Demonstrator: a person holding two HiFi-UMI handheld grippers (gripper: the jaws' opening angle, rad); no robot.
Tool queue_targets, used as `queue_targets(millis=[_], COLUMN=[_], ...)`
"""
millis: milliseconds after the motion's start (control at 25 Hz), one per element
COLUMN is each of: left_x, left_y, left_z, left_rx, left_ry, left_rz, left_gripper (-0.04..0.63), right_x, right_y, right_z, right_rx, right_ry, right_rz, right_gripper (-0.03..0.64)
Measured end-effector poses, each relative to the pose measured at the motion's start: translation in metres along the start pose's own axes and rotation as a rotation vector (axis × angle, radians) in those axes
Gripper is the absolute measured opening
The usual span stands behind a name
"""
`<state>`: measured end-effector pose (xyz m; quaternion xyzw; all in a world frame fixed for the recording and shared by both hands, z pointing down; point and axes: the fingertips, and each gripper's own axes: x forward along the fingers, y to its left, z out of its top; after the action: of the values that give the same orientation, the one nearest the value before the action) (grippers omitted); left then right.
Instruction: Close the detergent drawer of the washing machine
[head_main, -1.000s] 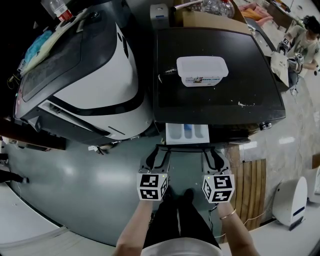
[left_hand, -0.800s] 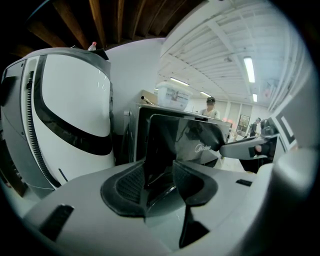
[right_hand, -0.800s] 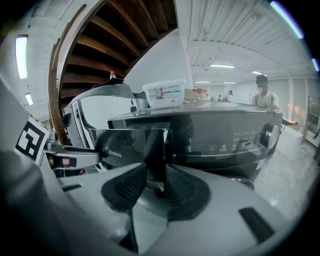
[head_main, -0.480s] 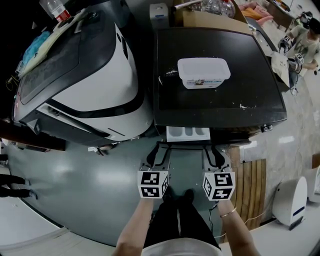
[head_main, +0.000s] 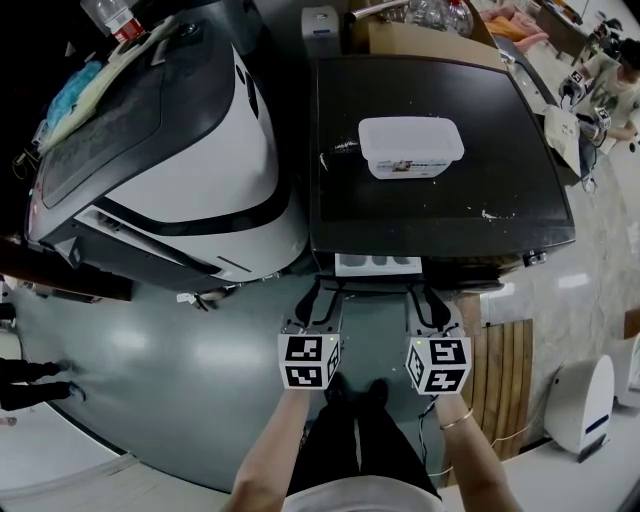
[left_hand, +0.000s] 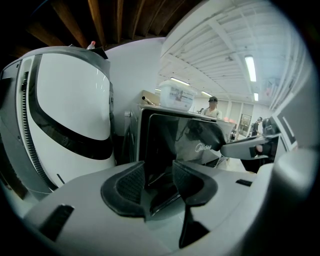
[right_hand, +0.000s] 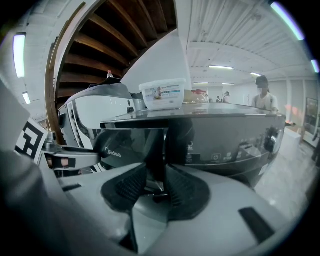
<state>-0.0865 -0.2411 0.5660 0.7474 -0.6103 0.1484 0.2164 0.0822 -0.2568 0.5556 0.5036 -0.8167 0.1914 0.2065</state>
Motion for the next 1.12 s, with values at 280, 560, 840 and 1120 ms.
queue_targets(millis=[280, 560, 840, 1120], left_x=[0.006, 0.014, 0.021, 0.026], left_y=[0.003, 0.006, 0.009, 0.011], left_z=[0.005, 0.009, 0.014, 0.017], left_rx=[-0.001, -0.001, -0.006, -0.014], left_ry=[0.001, 0.0, 0.007, 0.012], left_rz=[0.003, 0.01, 0.019, 0.024], left_gripper=[0.164, 0.164, 0.164, 0.164], right_x=[0.006, 0.014, 0.02, 0.025], right_y=[-0.002, -0.004, -0.007, -0.009], right_z=[0.005, 0.01, 0.015, 0.018], right_rx=[0.005, 0.01, 0.018, 0.027], right_ry=[-0.006, -0.008, -0.011, -0.013], right_rz=[-0.012, -0.022, -0.028, -0.036], right_gripper=[0.106, 0.106, 0.106, 0.106])
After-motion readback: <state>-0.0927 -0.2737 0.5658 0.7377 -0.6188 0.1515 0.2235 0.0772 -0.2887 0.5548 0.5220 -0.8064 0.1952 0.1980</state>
